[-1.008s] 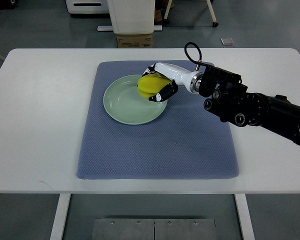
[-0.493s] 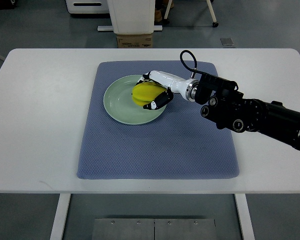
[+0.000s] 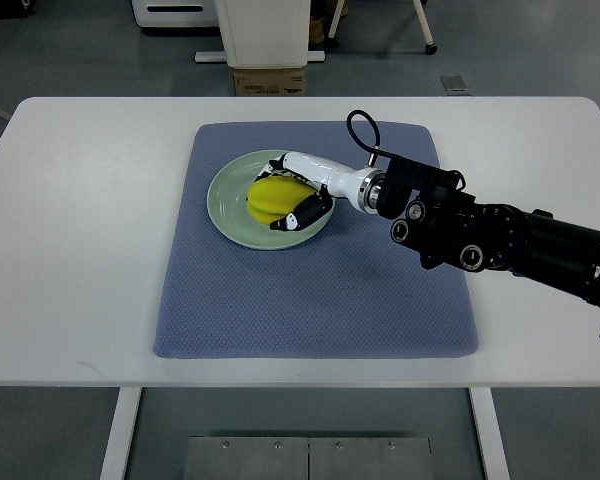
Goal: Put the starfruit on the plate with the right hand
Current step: 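Lower the starfruit onto the green plate with the right hand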
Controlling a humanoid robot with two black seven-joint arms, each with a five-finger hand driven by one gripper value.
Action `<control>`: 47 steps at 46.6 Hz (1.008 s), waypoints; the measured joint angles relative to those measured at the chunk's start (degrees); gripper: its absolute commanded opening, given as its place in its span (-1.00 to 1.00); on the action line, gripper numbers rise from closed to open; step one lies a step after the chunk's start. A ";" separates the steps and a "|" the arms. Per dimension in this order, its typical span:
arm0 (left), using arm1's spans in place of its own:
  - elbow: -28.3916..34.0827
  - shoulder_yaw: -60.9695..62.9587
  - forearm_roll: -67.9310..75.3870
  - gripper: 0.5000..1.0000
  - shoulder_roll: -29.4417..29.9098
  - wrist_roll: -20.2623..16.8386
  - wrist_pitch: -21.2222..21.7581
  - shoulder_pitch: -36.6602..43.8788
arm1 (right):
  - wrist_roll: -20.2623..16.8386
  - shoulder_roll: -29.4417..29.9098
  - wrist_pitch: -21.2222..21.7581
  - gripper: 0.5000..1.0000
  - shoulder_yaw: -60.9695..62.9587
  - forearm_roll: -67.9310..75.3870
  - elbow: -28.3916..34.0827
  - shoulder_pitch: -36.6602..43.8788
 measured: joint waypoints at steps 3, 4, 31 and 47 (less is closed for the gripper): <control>0.00 0.00 0.00 1.00 0.00 0.00 0.00 0.00 | 0.00 0.00 -0.07 -1.00 0.01 -0.01 -0.08 -0.14; 0.00 0.00 0.00 1.00 0.00 0.00 0.00 0.00 | 0.05 0.00 -0.11 -1.00 0.01 -0.01 -0.09 -0.28; 0.00 0.00 0.00 1.00 0.00 0.00 -0.02 0.01 | 0.59 0.00 -0.21 0.97 0.01 0.17 0.18 -0.95; 0.00 0.00 0.00 1.00 0.00 0.00 -0.02 0.00 | 0.14 0.00 0.14 1.00 2.02 0.16 0.22 0.37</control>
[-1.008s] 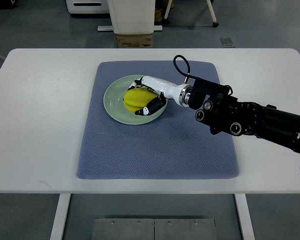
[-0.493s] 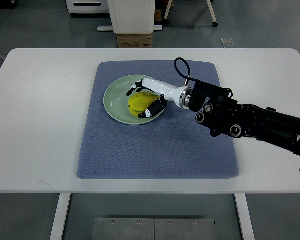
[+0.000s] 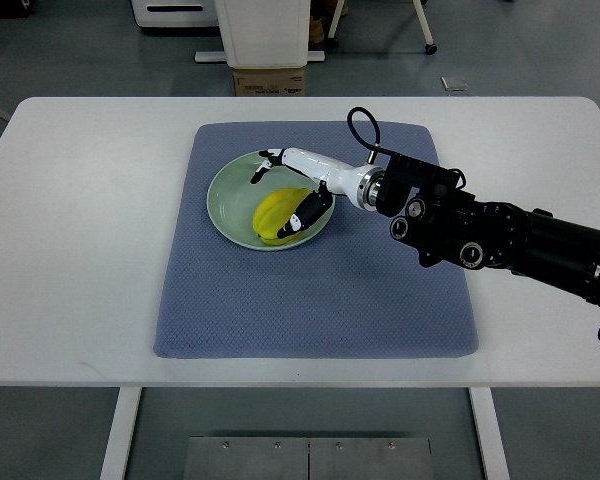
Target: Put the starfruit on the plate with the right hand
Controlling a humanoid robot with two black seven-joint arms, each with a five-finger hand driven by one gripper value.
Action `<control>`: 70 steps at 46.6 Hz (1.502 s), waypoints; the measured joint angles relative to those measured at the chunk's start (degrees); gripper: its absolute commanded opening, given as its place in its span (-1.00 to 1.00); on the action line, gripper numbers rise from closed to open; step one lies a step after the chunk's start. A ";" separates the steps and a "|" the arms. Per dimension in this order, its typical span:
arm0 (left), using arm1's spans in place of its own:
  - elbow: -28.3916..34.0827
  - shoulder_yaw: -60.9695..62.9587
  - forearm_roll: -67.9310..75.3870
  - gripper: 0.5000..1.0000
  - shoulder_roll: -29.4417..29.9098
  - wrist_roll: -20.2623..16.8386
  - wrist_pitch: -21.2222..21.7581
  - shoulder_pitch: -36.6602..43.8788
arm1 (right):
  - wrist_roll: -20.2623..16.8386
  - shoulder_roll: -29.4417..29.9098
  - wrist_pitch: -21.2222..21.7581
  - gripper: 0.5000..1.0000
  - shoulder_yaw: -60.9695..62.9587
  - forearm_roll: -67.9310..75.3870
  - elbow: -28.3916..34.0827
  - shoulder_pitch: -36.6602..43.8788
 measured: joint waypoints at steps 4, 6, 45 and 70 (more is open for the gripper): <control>0.00 0.00 0.00 1.00 0.00 0.00 -0.01 0.04 | -0.01 -0.01 0.07 1.00 0.39 0.00 0.75 0.72; 0.00 0.00 0.00 1.00 0.00 -0.01 -0.01 0.02 | -0.07 0.00 0.15 1.00 0.44 0.00 1.67 0.96; 0.00 0.00 0.00 1.00 0.00 -0.01 0.01 0.01 | -0.18 -12.16 0.10 1.00 14.76 4.83 5.53 -5.25; 0.00 0.00 0.00 1.00 0.00 0.00 -0.01 0.00 | -1.14 -17.90 0.09 1.00 34.35 14.56 5.50 -21.09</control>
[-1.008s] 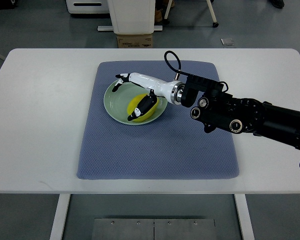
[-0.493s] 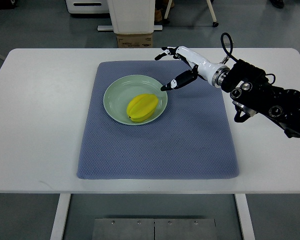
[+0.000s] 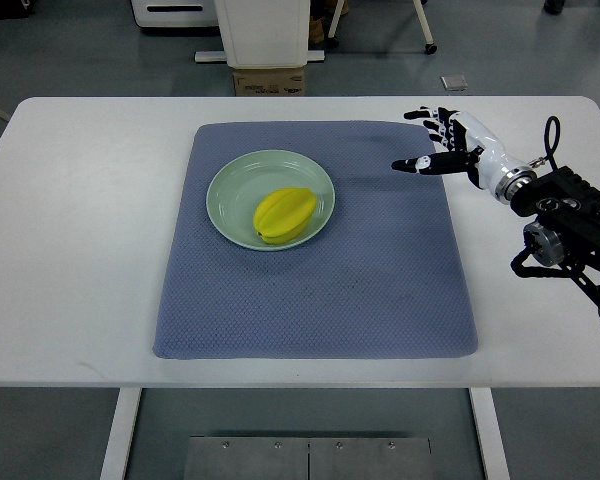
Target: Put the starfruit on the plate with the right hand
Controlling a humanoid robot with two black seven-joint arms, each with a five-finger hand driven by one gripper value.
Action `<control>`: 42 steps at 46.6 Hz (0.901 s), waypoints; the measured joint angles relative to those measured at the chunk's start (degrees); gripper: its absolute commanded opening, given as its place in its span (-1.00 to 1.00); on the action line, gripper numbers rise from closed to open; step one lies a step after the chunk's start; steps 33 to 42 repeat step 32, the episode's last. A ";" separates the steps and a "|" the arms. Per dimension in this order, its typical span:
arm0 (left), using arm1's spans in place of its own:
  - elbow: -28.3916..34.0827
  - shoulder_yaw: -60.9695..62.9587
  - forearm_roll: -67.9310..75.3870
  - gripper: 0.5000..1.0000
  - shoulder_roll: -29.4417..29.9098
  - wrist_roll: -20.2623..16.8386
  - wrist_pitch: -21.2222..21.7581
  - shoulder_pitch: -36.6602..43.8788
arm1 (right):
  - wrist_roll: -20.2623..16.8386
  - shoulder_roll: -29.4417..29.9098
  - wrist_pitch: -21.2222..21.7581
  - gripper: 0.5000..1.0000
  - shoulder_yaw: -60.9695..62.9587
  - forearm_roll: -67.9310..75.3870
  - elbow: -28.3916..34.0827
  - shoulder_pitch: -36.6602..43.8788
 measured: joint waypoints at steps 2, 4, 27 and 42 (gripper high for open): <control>0.00 0.00 0.00 1.00 0.00 0.00 0.00 0.00 | 0.11 -0.22 -0.11 1.00 0.95 1.70 0.01 -0.77; 0.00 0.00 0.00 1.00 0.00 0.00 -0.01 0.00 | 0.27 -0.34 -0.52 1.00 2.11 3.10 0.01 -1.42; 0.00 0.00 0.00 1.00 0.00 0.00 0.01 0.00 | 0.33 -0.26 -0.77 1.00 14.75 11.81 -0.08 -8.85; 0.00 0.00 0.00 1.00 0.00 0.00 0.01 0.00 | 0.36 0.17 -0.72 1.00 16.89 11.81 0.01 -10.85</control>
